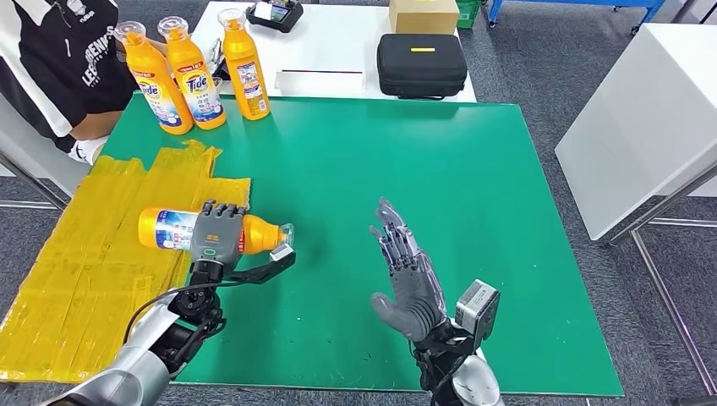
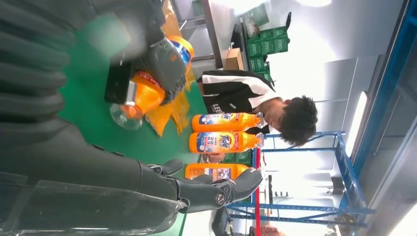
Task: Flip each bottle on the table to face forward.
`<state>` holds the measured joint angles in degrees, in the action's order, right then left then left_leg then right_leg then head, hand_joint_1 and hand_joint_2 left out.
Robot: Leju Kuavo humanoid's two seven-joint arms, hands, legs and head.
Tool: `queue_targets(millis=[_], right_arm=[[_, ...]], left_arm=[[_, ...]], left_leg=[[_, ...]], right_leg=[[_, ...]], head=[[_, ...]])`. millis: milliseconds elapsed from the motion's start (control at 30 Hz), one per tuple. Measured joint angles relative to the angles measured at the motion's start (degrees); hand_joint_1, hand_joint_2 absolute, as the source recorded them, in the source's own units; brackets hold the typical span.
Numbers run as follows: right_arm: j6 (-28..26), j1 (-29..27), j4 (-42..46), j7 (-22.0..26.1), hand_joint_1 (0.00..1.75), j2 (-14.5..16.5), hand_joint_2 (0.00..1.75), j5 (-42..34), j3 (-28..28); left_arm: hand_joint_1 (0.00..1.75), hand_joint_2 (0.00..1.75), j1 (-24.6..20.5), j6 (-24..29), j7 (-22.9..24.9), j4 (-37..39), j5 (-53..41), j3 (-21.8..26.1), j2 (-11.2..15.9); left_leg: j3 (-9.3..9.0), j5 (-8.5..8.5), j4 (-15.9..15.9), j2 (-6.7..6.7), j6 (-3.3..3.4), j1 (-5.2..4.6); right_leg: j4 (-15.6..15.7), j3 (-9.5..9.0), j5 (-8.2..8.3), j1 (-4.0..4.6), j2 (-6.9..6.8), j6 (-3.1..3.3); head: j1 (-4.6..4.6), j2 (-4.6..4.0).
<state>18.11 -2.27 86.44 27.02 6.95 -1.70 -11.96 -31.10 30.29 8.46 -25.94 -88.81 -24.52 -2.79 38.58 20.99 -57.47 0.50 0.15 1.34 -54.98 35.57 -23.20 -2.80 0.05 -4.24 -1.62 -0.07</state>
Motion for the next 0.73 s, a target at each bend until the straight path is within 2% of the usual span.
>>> queue_targets(millis=[167,200,300,333,533,733], right_arm=[[-0.76,0.12,-0.01,-0.48,0.0,0.03,1.75,1.31,0.63],[-0.95,0.12,-0.01,-0.64,0.0,0.06,1.75,1.6,0.87],[-1.36,-0.03,0.01,-1.16,0.0,0.39,1.75,2.69,1.63],[-1.45,-0.11,0.05,-1.27,0.0,0.52,1.75,3.05,1.84],[-2.22,-0.41,0.76,-2.33,0.0,2.37,1.75,5.25,2.39],[-3.36,-0.28,0.46,-2.87,0.0,3.97,1.75,6.23,1.34]], left_arm=[[1.75,1.75,-0.15,-1.95,0.42,2.76,0.08,0.92,0.91],[1.6,1.75,-0.18,-1.85,0.87,3.18,0.09,1.47,1.07],[0.29,1.75,-0.2,0.34,3.77,4.11,-0.28,3.54,1.46],[0.0,1.75,-0.18,1.53,5.28,4.31,-0.48,4.08,1.6],[0.0,1.75,0.18,7.94,15.13,4.7,-0.86,4.85,3.49],[0.0,1.75,2.27,9.09,19.67,3.27,-0.94,5.97,6.65]], left_leg=[[0.0,0.01,0.0,-0.02,-0.01,0.0],[0.0,0.0,0.0,-0.02,-0.01,0.0],[-0.01,0.0,0.0,-0.02,-0.01,0.0],[-0.01,0.0,0.0,-0.01,-0.01,0.01],[0.0,0.0,0.01,-0.01,-0.01,0.02],[0.0,0.02,0.03,0.0,-0.03,0.03]], right_leg=[[0.0,-0.02,-0.02,0.0,-0.01,-0.01],[0.0,-0.02,-0.02,0.0,-0.01,-0.01],[0.0,-0.01,-0.01,0.0,-0.01,-0.01],[0.0,0.0,-0.01,0.0,0.0,-0.01],[-0.03,-0.02,-0.01,0.01,0.0,0.0],[-0.04,0.01,-0.04,0.02,0.01,0.02]], head=[[0.0,0.0],[0.0,0.0],[0.01,0.0],[0.0,0.0],[0.0,0.0],[0.01,0.0]])
